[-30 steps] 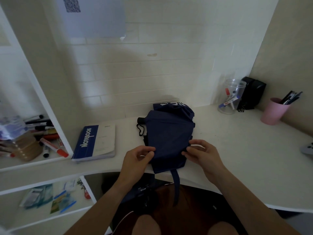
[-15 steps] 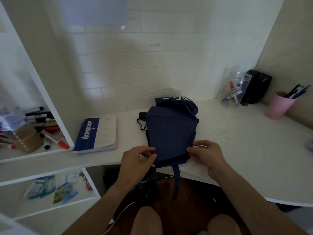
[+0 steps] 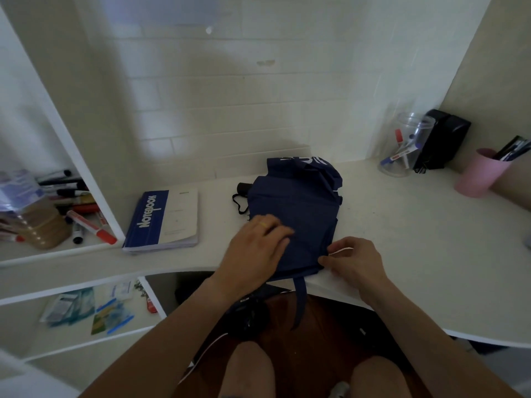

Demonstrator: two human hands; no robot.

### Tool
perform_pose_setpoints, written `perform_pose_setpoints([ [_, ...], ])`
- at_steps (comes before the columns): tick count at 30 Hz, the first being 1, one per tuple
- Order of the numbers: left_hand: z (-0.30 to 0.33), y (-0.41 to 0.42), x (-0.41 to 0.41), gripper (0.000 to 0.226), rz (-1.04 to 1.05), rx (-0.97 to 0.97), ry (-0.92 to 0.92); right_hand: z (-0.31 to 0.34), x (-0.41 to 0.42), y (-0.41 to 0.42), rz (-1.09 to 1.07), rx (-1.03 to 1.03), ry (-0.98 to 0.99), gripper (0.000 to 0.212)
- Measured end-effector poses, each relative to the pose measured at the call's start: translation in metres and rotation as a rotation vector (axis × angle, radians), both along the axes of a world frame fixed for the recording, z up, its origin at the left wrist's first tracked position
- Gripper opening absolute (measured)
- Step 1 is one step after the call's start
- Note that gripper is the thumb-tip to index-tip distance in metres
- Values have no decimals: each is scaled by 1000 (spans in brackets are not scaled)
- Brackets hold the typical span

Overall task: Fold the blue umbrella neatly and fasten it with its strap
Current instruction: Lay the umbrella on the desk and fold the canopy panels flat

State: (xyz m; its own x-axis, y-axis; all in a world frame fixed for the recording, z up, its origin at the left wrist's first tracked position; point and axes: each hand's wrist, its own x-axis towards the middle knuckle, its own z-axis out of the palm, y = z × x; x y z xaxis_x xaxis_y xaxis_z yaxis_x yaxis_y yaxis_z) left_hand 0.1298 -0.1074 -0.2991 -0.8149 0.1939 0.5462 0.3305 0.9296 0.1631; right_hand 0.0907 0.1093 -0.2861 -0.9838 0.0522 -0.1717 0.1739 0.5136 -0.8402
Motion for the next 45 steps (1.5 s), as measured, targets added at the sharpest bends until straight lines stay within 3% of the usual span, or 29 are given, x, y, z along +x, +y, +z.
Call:
perform_pose_setpoints([
  [5,-32,-4,-13,63,-61,-274,-352,8,-1,2,7,-113,-40,17],
  [12,-38,-5,-8,66,-28,-264,-344,5,-8,1,-46,-124,-69,25],
  [16,-39,-7,-6,67,-27,-256,-356,3,-1,9,74,87,-62,25],
  [18,-38,-7,-6,66,-39,-266,-364,1,5,9,118,407,97,26],
  [19,-38,-7,-6,66,-41,-269,-366,1,8,5,98,548,273,22],
  [21,-39,-8,-8,66,-43,-269,-359,10,11,-9,138,527,716,9],
  [23,-38,-8,-7,66,-47,-268,-350,9,-1,-21,437,424,876,18],
  [25,-37,-8,-5,66,-45,-272,-348,-6,-19,-21,690,536,806,36],
  [29,-36,-16,-1,69,-41,-258,-365,-35,-34,2,835,805,535,63],
  [34,-21,-19,-3,70,-65,-203,-386,-34,-35,10,880,850,460,62],
  [38,-14,-17,-14,57,-108,-246,-223,-35,-37,11,895,858,459,66],
  [41,-27,-36,-9,67,-97,-318,-363,-36,-37,12,909,864,476,70],
  [45,-24,-54,-8,77,-65,-351,-420,-30,-43,14,922,861,437,75],
])
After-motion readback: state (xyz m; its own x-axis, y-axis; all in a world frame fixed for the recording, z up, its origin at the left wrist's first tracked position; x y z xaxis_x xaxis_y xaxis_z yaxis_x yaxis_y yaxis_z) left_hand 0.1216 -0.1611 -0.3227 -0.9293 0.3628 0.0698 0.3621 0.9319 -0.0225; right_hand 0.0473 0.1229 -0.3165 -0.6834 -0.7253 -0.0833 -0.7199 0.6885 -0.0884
